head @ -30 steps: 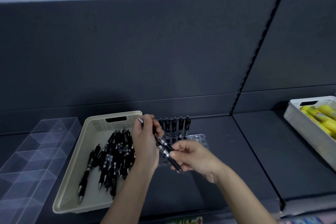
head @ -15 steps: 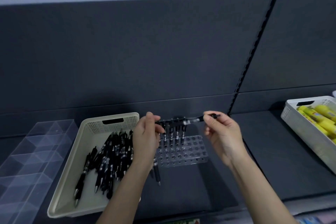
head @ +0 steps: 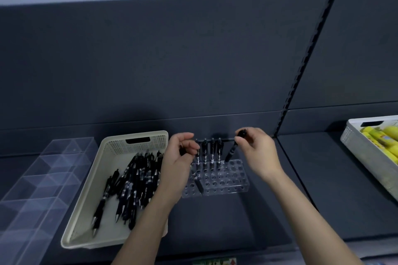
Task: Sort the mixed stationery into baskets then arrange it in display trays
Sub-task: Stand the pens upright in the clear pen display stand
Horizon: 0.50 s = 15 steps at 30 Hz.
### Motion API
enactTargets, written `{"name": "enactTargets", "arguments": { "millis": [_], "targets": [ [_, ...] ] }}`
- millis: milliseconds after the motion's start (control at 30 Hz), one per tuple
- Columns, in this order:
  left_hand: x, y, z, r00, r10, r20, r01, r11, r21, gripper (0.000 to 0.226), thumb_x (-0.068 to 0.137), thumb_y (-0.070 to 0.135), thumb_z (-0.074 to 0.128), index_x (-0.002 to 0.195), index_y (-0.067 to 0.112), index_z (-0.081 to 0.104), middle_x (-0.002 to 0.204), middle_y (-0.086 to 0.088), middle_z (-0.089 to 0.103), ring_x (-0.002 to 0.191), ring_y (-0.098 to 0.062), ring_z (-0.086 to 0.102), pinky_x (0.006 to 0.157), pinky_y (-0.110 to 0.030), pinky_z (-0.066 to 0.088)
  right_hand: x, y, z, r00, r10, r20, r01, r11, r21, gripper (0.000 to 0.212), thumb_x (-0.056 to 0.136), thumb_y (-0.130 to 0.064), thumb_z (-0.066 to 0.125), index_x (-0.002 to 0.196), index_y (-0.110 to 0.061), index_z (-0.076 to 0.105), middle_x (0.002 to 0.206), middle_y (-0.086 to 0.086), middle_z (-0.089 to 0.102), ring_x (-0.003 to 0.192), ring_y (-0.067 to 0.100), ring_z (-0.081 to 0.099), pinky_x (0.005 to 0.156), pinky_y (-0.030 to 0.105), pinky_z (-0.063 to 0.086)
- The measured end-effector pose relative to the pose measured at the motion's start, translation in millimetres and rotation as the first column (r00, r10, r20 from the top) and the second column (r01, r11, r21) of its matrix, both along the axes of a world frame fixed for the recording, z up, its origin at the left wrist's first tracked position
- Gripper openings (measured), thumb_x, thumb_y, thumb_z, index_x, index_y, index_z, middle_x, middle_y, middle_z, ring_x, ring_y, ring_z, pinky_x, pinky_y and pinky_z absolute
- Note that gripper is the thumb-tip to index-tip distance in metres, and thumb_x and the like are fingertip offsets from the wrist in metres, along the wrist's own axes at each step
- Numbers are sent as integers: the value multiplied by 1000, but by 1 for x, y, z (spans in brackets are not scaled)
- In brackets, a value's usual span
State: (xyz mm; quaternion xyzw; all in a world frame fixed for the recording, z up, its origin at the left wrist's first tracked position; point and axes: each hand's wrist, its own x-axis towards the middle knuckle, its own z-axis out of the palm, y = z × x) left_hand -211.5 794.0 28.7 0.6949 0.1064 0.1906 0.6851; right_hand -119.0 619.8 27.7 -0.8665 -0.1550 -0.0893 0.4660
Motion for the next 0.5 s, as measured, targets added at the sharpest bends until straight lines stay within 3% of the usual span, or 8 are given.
{"name": "enactTargets", "arguments": {
  "millis": [100,167,300,500],
  "targets": [
    [-2,0,3,999,-14,43,15,1000,-3,40,87,-15,50,111,17,55,98,-1,64,89,-9,64,82,-18,51,1,6,-4,998,61,20,-57,986,-158,12,90,-17,60,99,-11,66,91,1,57,84,18,57,75,25,41],
    [-3,-1,5,998,-15,53,19,997,-71,36,85,-11,59,110,13,54,103,-8,63,93,-13,68,79,-19,53,1,11,-7,995,101,2,-97,965,-242,17,92,-17,59,106,-10,65,96,5,58,87,21,57,75,27,42],
    [-5,-2,5,1000,8,23,-5,992,-130,31,77,-8,70,99,6,54,96,-10,73,95,-17,70,75,-20,55,-2,18,-12,983,178,-52,-185,946,-267,23,92,-12,58,114,-14,62,99,4,59,90,21,58,76,27,43],
    [-2,-2,3,999,32,6,-32,997,-71,18,78,3,74,90,13,67,89,-2,74,89,-15,70,73,-20,54,4,18,-10,971,223,-88,-240,914,-327,33,92,-7,53,125,-11,55,115,9,59,105,26,57,84,27,43]
  ]
}}
